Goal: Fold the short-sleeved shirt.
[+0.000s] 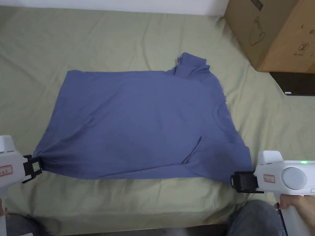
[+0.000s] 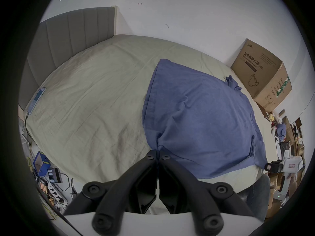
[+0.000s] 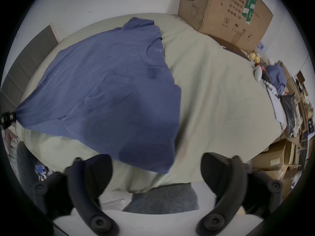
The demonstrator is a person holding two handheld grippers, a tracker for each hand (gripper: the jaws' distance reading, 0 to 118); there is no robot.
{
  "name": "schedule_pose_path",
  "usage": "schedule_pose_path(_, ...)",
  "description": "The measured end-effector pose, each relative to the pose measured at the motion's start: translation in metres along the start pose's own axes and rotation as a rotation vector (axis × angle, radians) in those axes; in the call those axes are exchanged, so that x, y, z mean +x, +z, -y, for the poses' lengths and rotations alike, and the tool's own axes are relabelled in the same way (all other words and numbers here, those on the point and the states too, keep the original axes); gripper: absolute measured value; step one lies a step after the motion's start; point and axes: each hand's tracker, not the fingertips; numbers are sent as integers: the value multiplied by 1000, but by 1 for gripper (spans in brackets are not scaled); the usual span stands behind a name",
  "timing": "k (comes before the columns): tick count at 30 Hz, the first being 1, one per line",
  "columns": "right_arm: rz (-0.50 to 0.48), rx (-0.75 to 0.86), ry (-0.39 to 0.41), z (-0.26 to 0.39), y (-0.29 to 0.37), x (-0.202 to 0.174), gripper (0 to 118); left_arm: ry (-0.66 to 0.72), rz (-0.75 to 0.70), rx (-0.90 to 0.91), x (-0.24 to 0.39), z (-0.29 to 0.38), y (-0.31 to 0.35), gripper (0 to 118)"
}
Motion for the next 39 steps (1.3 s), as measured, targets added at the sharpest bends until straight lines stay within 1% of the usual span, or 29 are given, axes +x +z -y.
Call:
schedule_pose_path(2, -21, -5, -19, -2, -8, 0, 77, 0, -3, -4, 0, 0, 0, 0)
schedule_pose_path(3, -18, -11, -16, -3, -12, -1, 57, -2, -6, -4, 3, 1, 1, 0)
schedule_pose_path(5, -12, -25, -15, -5, -16, -2, 26, -4, -11, -7, 4, 3, 1, 0)
schedule_pose_path(6, -14, -21, -13, -5, -15, -3, 6, -4, -13, -8, 4, 3, 1, 0)
schedule_pose_path(7, -62, -8, -21, -6, -10, -3, 6, 1, -14, -11, 3, 3, 0, 0)
schedule_pose_path(8, -82, 1, -43, -7, -6, -4, 6, 5, -15, -12, 3, 3, 0, 0)
schedule_pose_path(9, -64, -6, -52, -10, 0, -2, 5, 10, -15, -12, 3, 3, 0, 0)
schedule_pose_path(10, -75, 0, -39, -12, 7, -2, 5, 17, -12, -8, 3, 3, 1, 0)
schedule_pose_path(12, -79, 19, -34, -18, 21, 1, 5, 38, -2, -6, 1, 0, 4, 0)
schedule_pose_path(14, -104, 38, -38, -27, 37, 6, 6, 65, 22, 2, 0, -5, 7, 0)
schedule_pose_path(15, -117, 60, -56, -35, 46, 8, 5, 86, 37, 4, -2, -10, 9, 0)
schedule_pose_path(18, -139, 99, -74, -64, 64, 13, 5, 165, 79, 44, -7, -31, 11, 0)
schedule_pose_path(21, -119, 137, -84, -101, 70, 14, 5, 202, 83, 86, -1, -59, 9, 0)
schedule_pose_path(23, -99, 145, -79, -128, 66, 16, 5, 203, 88, 102, 5, -81, 2, 0)
schedule_pose_path(27, -81, 134, -126, -181, 49, 12, 5, 221, 100, 104, 16, -126, -27, 0)
schedule_pose_path(29, -72, 107, -168, -206, 34, 12, 5, 211, 83, 94, 22, -143, -47, 0)
schedule_pose_path(31, -58, 89, -190, -234, 14, 13, 5, 202, 54, 68, 24, -161, -72, 0)
schedule_pose_path(32, -54, 82, -183, -244, 3, 10, 5, 206, 43, 62, 25, -167, -83, 0)
schedule_pose_path(35, -16, 47, -217, -270, -31, 6, 5, 218, 15, 13, 26, -186, -123, 0)
schedule_pose_path(38, 21, -10, -209, -285, -65, 0, 5, 226, -12, -43, 27, -198, -162, 0)
schedule_pose_path(39, 33, -26, -214, -288, -75, -1, 6, 237, -8, -55, 25, -199, -174, 7)
